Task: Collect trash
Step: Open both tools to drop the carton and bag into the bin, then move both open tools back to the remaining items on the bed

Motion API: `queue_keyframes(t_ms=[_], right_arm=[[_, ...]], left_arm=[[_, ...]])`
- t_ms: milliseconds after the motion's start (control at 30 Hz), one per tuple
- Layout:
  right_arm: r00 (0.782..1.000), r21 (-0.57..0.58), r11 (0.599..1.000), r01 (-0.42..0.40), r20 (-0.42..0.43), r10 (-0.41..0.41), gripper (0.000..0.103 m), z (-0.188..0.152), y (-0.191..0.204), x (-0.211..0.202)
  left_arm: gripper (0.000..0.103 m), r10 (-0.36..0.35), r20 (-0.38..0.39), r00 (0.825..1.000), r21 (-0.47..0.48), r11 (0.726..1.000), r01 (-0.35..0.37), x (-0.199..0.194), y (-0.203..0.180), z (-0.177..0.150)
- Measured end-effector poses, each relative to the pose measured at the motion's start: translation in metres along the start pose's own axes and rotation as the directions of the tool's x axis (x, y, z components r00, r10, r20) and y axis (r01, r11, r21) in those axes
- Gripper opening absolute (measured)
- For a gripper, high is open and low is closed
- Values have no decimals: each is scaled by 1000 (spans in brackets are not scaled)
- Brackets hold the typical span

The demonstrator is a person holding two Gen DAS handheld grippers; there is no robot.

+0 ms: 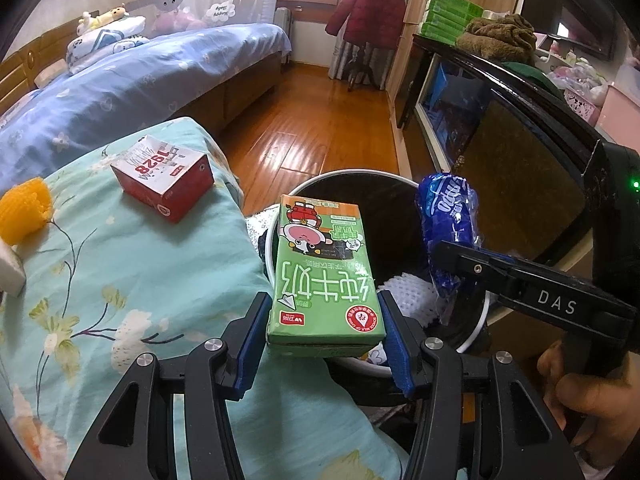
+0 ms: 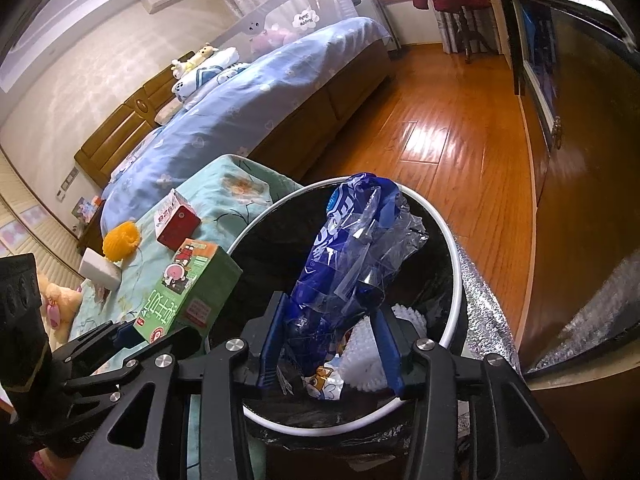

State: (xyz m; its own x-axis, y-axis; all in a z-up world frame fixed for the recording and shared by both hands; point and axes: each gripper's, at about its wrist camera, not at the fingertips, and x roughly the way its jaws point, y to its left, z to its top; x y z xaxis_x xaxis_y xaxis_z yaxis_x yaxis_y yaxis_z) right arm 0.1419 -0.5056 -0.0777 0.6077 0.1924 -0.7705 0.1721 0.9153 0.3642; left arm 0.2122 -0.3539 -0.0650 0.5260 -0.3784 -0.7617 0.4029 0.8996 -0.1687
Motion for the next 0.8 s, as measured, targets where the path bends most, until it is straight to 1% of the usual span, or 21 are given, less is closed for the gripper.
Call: queue_keyframes(t_ms=[67,133,167,267,333,533,700,800], right_arm=[[1000,13,1000,-2,5,2,53,1,-1,-1],[1000,19,1000,1,11,-1,68,0,-2,-3],[1000,21,1000,0,15,0,70,0,-2,-5],[1000,22,1000,-2,21,2,72,-1,0,-8],[1000,21,1000,-8,29,7,79,-2,4,-11],[998,11,999,-34,48,34,85,-8,18,-18],[997,-3,998,-67,41,67,86,-17,37,-17],[996,-19,997,-80,32,80,86,-20,50,-14]], left_arm=[[55,1,7,1000,-6,1000,-1,-2,2,0],[61,0,13,1000,-16,1000,0,-5,4,-1],[62,1,16,1000,-22,1000,0,-6,5,-2],[62,-2,22,1000,-43,999,3,-13,10,-7],[63,1,23,1000,-58,998,0,-17,15,-12],[64,25,36,999,-110,994,-21,-37,34,-31],[65,54,46,997,-164,985,-46,-56,53,-47],[65,70,47,996,-210,976,-59,-67,66,-59]])
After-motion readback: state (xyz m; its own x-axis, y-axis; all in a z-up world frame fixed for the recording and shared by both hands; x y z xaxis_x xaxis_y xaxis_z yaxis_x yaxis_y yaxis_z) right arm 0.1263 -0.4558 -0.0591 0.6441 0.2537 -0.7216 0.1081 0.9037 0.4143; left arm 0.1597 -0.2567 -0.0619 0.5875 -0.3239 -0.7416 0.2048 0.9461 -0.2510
